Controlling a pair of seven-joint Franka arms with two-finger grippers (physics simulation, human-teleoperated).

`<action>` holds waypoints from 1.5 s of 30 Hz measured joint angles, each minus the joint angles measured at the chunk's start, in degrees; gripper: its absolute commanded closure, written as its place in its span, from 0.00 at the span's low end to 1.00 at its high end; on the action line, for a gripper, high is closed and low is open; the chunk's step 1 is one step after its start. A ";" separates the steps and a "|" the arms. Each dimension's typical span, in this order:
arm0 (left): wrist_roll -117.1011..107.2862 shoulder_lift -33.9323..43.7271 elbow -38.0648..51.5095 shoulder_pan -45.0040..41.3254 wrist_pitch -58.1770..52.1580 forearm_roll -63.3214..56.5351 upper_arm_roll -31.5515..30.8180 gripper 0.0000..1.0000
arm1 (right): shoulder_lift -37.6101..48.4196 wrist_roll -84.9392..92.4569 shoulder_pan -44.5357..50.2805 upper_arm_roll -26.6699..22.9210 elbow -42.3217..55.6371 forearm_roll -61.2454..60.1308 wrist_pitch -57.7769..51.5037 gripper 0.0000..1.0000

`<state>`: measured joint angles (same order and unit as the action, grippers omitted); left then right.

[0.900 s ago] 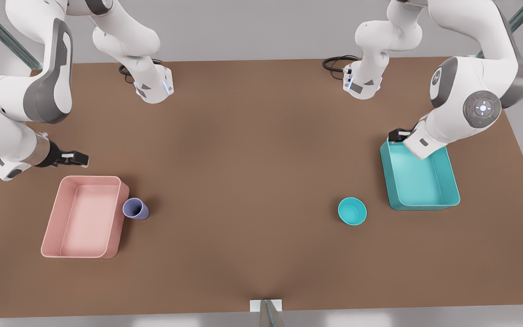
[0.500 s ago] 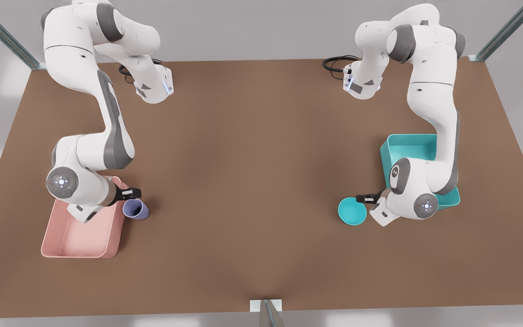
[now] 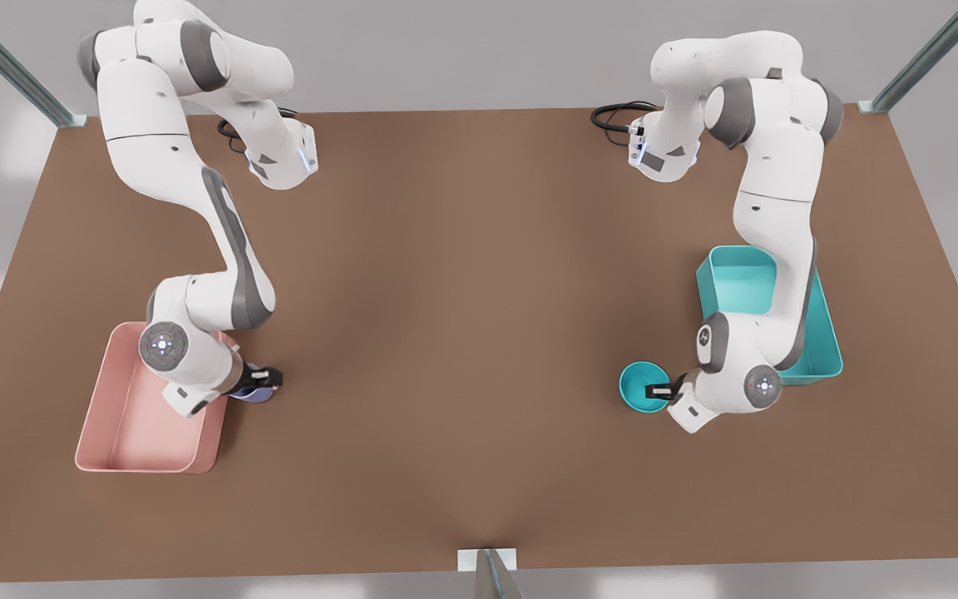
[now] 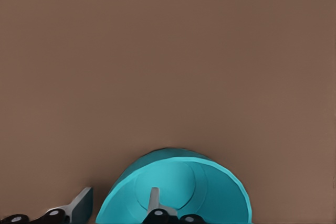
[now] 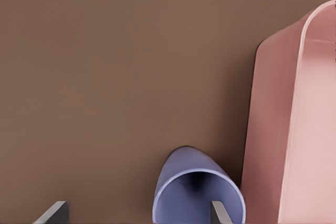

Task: Put the bowls and cups in different boxes

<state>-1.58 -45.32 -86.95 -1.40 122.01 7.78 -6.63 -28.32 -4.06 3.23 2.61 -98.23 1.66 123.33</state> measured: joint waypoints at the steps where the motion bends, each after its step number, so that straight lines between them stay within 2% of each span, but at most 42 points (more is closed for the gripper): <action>1: 0.11 0.07 0.15 0.11 -0.44 0.63 -0.02 0.79 | -0.23 -0.22 -0.32 -0.03 -0.25 -0.02 0.37 0.00; 7: 0.38 2.88 0.61 0.19 -3.58 2.08 0.18 0.79 | -0.65 -1.27 -0.57 -0.07 -2.60 0.04 1.63 0.00; 10: 0.06 12.78 0.00 2.08 -9.41 1.10 2.06 0.79 | -1.63 -1.67 -0.42 -0.11 -2.70 0.17 1.93 0.00; 14: 1.76 24.70 -8.64 4.10 -15.60 -3.23 13.71 0.79 | -2.99 -2.12 -0.19 -0.15 -2.61 0.46 2.19 0.00; 16: 3.73 26.51 -11.14 4.50 -17.42 -4.23 19.11 0.79 | -3.33 -2.31 -0.17 -0.15 -2.66 0.54 2.26 0.00; 19: 6.86 26.80 -16.62 4.68 -16.24 -6.67 23.31 0.79 | -4.04 -2.56 -0.08 -0.15 -2.60 0.63 2.34 0.00; 20: 7.82 26.77 -18.80 4.62 -15.39 -7.11 23.84 0.79 | -4.40 -2.63 -0.04 -0.16 -2.45 0.65 2.36 0.06; 21: 8.73 26.73 -21.21 4.14 -14.33 -7.39 24.10 0.79 | -4.72 -2.69 -0.04 -0.16 -2.32 0.64 2.37 0.38; 22: 9.58 26.48 -23.07 3.48 -13.25 -7.59 24.22 0.79 | -4.91 -2.73 -0.04 -0.18 -2.24 0.65 2.39 0.60; 23: 10.39 26.08 -24.33 3.00 -12.19 -7.73 24.26 0.79 | -5.02 -2.75 -0.02 -0.17 -2.19 0.63 2.39 0.69; 25: 11.88 24.91 -26.48 2.23 -9.69 -7.88 24.24 0.79 | -5.37 -2.68 -0.03 -0.16 -2.01 0.45 2.39 0.78; 29: 14.61 21.55 -29.65 2.04 -3.75 -6.66 24.12 0.79 | -5.43 -2.21 -0.51 -0.08 -0.47 -0.21 2.11 0.79; 30: 15.30 21.15 -29.81 2.04 -2.69 -6.12 24.12 0.62 | -5.15 -2.25 -0.59 -0.07 0.03 -0.23 2.03 0.79; 31: 16.05 20.96 -29.89 2.03 -1.84 -5.56 24.14 0.00 | -4.68 -2.28 -0.62 -0.07 0.66 -0.26 1.95 0.79; 35: 20.54 22.69 -28.63 2.06 -0.51 -2.57 24.43 0.00 | -0.66 -1.97 -0.59 0.14 5.08 -0.07 0.91 0.79; 39: 21.98 35.54 -22.31 -0.22 -7.43 -8.99 25.83 0.00 | 5.97 0.41 -2.17 -2.53 6.27 0.73 -2.96 0.79; 42: 19.58 40.14 -11.27 -1.62 -17.03 -12.45 14.14 0.00 | 6.03 3.19 -3.75 -6.55 6.19 1.37 -5.18 0.79; 45: 16.37 35.19 1.04 -6.59 -26.76 -14.09 6.92 0.00 | 1.16 5.59 -5.95 -7.65 7.32 1.48 -6.35 0.79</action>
<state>14.79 -10.14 -85.90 -7.99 95.25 -6.31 0.29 -27.15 1.53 -2.71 -5.04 -90.91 3.14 116.99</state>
